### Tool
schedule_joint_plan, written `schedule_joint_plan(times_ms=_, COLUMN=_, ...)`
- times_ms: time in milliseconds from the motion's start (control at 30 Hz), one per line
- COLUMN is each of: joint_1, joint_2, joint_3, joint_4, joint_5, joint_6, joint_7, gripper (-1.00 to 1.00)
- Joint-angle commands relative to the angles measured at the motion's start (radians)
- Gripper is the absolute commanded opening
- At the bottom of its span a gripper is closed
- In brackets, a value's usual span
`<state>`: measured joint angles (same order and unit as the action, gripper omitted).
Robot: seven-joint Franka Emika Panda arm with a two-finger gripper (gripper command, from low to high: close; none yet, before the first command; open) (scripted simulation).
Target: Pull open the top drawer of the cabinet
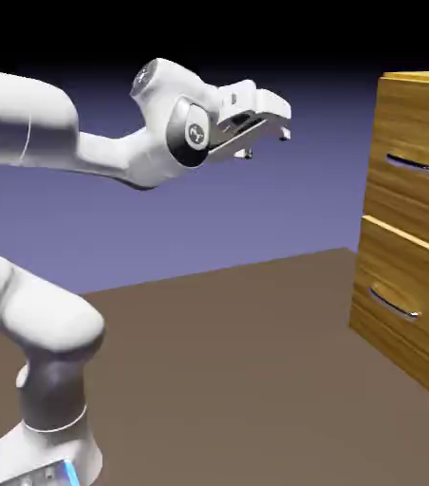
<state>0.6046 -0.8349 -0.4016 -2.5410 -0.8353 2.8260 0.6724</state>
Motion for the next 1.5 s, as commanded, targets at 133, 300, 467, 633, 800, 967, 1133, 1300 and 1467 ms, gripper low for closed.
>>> schedule_joint_plan(times_ms=133, joint_1=0.154, joint_2=-0.069, joint_3=-0.105, joint_4=0.070, joint_5=-0.218, joint_6=-0.055, joint_7=-0.018, gripper=0.00)
schedule_joint_plan(times_ms=300, joint_1=0.309, joint_2=-0.138, joint_3=-0.209, joint_4=0.140, joint_5=-0.435, joint_6=-0.110, joint_7=-0.036, gripper=0.00)
schedule_joint_plan(times_ms=467, joint_1=0.463, joint_2=-0.207, joint_3=-0.314, joint_4=0.210, joint_5=-0.652, joint_6=-0.165, joint_7=-0.054, gripper=0.00)
schedule_joint_plan(times_ms=633, joint_1=0.617, joint_2=-0.276, joint_3=-0.418, joint_4=0.280, joint_5=-0.870, joint_6=-0.220, joint_7=-0.071, gripper=0.00)
schedule_joint_plan(times_ms=800, joint_1=0.771, joint_2=-0.345, joint_3=-0.523, joint_4=0.350, joint_5=-1.087, joint_6=-0.275, joint_7=-0.089, gripper=0.00)
schedule_joint_plan(times_ms=967, joint_1=0.926, joint_2=-0.414, joint_3=-0.627, joint_4=0.420, joint_5=-1.305, joint_6=-0.330, joint_7=-0.107, gripper=0.00)
schedule_joint_plan(times_ms=1133, joint_1=1.080, joint_2=-0.483, joint_3=-0.732, joint_4=0.490, joint_5=-1.522, joint_6=-0.385, joint_7=-0.125, gripper=0.00)
schedule_joint_plan(times_ms=1300, joint_1=1.234, joint_2=-0.552, joint_3=-0.836, joint_4=0.560, joint_5=-1.740, joint_6=-0.440, joint_7=-0.143, gripper=0.00)
schedule_joint_plan(times_ms=1467, joint_1=1.345, joint_2=-0.601, joint_3=-0.911, joint_4=0.610, joint_5=-1.895, joint_6=-0.479, joint_7=-0.156, gripper=0.00)
